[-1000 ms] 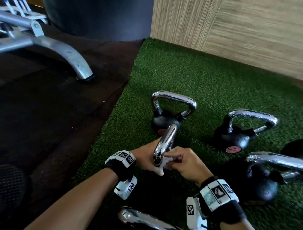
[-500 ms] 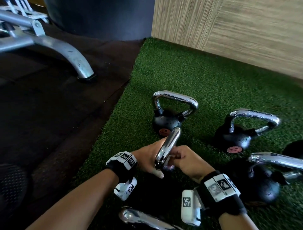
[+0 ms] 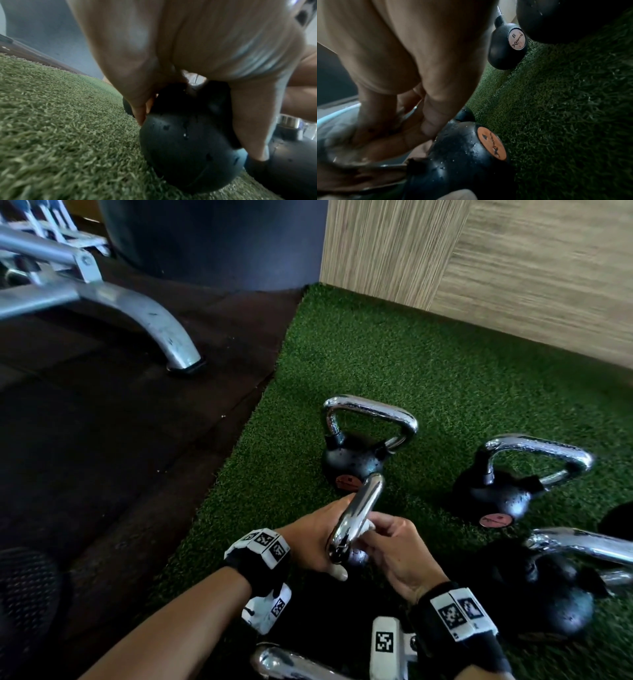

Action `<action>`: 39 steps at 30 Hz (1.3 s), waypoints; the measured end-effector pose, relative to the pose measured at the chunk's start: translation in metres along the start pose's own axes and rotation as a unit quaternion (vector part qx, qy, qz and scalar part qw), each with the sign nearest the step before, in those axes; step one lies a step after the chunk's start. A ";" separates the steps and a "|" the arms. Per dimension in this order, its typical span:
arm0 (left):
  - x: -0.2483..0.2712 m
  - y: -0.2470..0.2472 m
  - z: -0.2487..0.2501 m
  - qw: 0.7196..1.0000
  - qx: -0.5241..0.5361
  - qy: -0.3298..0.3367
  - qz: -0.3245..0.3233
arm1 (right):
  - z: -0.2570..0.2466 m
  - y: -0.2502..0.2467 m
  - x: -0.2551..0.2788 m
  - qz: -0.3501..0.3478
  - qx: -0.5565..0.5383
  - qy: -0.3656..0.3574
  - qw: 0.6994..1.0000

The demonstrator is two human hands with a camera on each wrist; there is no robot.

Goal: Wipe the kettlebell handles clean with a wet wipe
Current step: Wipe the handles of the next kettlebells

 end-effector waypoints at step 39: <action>0.010 0.006 -0.002 0.994 -0.049 -0.080 -0.057 | -0.025 -0.052 0.001 0.336 0.240 0.024 0.911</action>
Point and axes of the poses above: each hand's wrist, its own x-axis away from the middle knuckle, its own y-axis out of the palm, z = x × y, the point moved 10 cm from there along -x, towards the middle knuckle, and after that the axes turned 15 degrees about y, right-handed, at the moved point
